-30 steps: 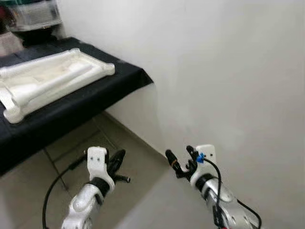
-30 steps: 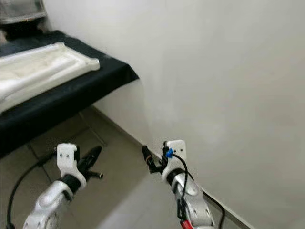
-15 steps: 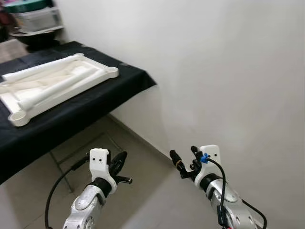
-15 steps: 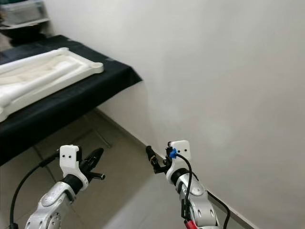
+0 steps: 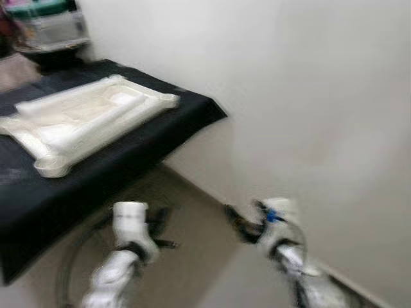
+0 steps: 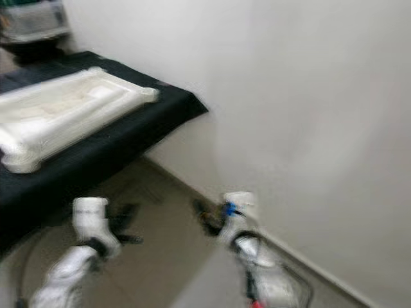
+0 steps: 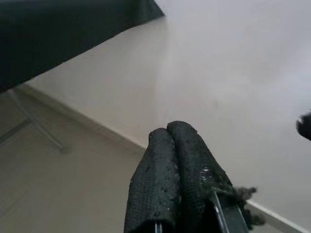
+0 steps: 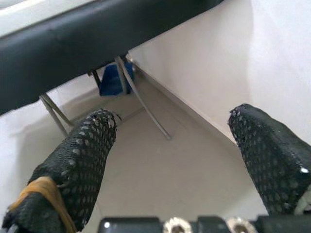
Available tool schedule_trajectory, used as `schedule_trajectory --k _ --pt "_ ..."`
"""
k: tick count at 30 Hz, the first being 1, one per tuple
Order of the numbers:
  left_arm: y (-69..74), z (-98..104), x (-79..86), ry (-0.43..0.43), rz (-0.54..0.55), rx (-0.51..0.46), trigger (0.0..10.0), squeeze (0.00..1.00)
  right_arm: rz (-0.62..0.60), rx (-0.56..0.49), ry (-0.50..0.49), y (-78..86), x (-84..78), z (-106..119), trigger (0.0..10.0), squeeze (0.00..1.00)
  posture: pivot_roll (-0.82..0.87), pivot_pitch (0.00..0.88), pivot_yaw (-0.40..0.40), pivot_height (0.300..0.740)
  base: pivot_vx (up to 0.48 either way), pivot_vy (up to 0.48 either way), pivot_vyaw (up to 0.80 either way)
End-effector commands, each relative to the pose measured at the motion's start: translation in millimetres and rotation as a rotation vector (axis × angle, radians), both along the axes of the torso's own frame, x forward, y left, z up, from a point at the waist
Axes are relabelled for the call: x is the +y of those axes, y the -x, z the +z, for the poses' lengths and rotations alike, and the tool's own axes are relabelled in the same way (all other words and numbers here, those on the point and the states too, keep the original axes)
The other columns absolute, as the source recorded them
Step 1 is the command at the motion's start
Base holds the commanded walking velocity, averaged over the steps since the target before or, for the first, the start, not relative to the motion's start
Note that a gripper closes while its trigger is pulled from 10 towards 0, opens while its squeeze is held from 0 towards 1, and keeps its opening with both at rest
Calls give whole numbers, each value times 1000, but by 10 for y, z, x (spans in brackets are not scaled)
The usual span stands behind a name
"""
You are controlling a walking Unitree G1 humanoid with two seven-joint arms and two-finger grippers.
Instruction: Building children table
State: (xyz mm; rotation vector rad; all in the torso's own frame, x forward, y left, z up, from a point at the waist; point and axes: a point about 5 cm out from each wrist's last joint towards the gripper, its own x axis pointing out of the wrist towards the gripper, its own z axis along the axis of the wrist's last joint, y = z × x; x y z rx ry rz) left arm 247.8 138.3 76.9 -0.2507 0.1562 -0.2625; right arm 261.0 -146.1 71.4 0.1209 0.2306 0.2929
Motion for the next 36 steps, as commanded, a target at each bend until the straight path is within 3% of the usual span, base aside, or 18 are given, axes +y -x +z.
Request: schedule_trajectory --k 1,36 --pt "6 1 108 -5 39 -2 10000 0 20 0 -20 -10 75 16 10000 0 -98 0 -32 740 0 0 0" --pt "4 8 104 -28 22 -8 10000 0 21 3 -17 -14 91 7 10000 0 -98 0 -30 740 8 0 0"
